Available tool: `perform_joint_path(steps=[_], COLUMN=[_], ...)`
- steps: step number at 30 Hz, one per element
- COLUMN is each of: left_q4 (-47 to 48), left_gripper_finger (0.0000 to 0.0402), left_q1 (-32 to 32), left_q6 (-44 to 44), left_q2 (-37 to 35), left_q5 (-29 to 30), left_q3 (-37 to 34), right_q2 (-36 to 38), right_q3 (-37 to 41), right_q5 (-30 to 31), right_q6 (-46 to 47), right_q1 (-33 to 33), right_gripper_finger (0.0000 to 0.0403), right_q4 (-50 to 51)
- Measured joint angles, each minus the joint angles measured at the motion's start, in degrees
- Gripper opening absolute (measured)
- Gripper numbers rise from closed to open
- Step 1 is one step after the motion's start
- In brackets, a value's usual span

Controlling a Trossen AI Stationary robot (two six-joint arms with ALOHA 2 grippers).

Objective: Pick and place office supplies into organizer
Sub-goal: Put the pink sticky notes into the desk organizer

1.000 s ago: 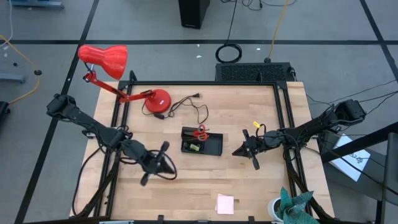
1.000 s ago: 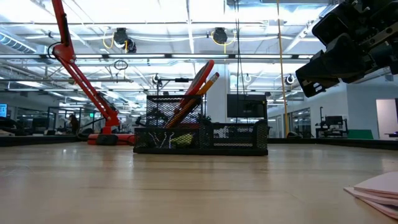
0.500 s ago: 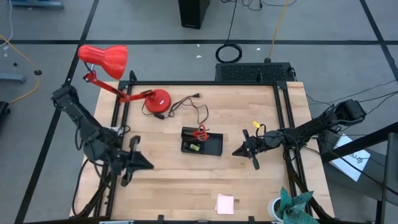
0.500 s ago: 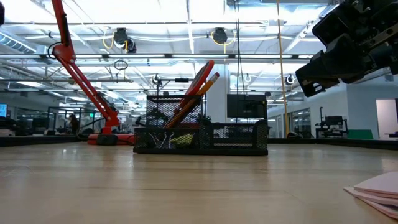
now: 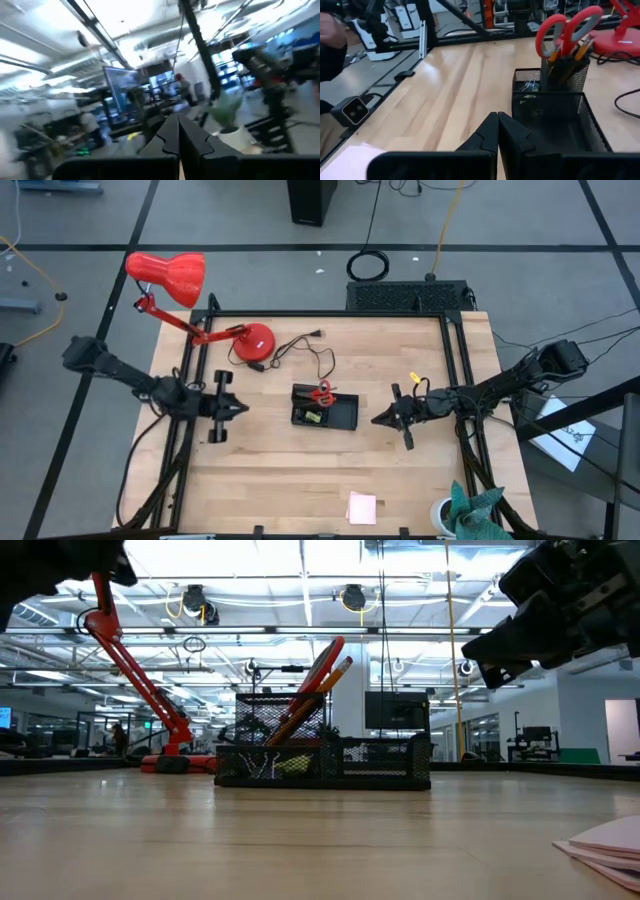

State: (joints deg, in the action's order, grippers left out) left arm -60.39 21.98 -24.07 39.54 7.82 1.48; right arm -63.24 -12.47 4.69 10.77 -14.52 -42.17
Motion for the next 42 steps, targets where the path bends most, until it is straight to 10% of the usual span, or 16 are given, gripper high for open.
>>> perform_joint_path(steps=[7,22,35,42], left_q4=[0.09,10.9,10.87,10.92], left_gripper_finger=[0.0,0.001,0.0017,0.0032], left_q1=[-3.81,-8.63,-10.19,-10.19], left_q6=[3.71,4.19,6.04,8.86], left_q2=[0.35,0.51,0.51,0.51], left_q5=[-9.29,3.57,12.02,12.02], left_q3=[0.94,0.94,0.94,0.94], right_q2=[-1.1,-10.97,-23.1,-30.95], right_q3=[1.01,-10.7,-39.9,-52.9], right_q5=[-2.67,-3.2,-3.08,14.51], right_q6=[0.59,-2.45,9.26,6.05], right_q1=[-0.86,-10.17,-19.51,-30.25], right_gripper_finger=[0.0,0.0009,0.0208,0.0262], right_q4=[0.22,13.07,38.43,45.02])
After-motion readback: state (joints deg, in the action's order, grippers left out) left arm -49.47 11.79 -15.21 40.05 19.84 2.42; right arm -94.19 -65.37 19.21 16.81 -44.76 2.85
